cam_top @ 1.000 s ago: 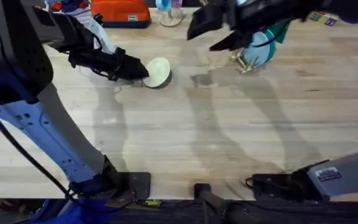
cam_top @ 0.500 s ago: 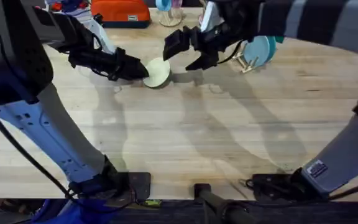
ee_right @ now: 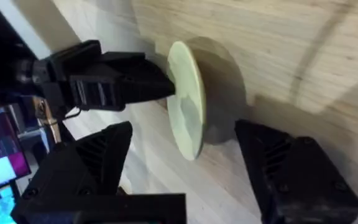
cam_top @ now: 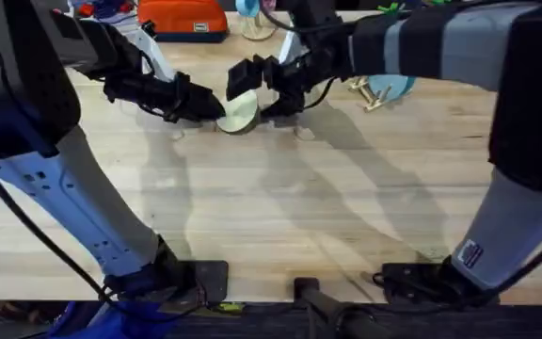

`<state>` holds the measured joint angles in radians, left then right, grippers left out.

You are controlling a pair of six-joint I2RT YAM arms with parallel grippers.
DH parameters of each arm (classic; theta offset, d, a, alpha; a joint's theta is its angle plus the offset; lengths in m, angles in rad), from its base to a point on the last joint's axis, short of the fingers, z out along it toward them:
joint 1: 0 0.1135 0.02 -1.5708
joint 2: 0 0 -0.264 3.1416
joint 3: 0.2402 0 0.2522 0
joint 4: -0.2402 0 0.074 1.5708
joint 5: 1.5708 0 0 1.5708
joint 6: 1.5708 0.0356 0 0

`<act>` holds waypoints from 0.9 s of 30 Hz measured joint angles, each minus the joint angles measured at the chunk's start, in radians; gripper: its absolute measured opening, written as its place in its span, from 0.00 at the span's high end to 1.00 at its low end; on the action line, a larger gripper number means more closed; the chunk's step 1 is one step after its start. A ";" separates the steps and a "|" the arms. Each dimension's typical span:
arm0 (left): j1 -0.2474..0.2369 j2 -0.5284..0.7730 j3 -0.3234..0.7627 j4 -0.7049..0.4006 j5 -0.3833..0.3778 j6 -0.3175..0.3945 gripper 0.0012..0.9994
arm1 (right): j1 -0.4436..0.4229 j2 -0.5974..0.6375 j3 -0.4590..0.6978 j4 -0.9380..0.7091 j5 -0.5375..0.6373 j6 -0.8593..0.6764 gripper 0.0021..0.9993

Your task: Pick up the plates from the table one by one and place each into a slot on the dish rack.

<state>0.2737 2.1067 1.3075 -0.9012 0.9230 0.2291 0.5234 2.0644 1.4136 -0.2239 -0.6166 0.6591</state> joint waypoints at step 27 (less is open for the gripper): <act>0.000 0.000 0.000 0.000 0.001 0.000 0.96 | 0.063 0.026 0.011 0.062 0.147 0.097 0.84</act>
<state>0.2741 2.1067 1.3080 -0.9009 0.9242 0.2291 0.5863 2.0903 1.4242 -0.1615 -0.4697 0.7564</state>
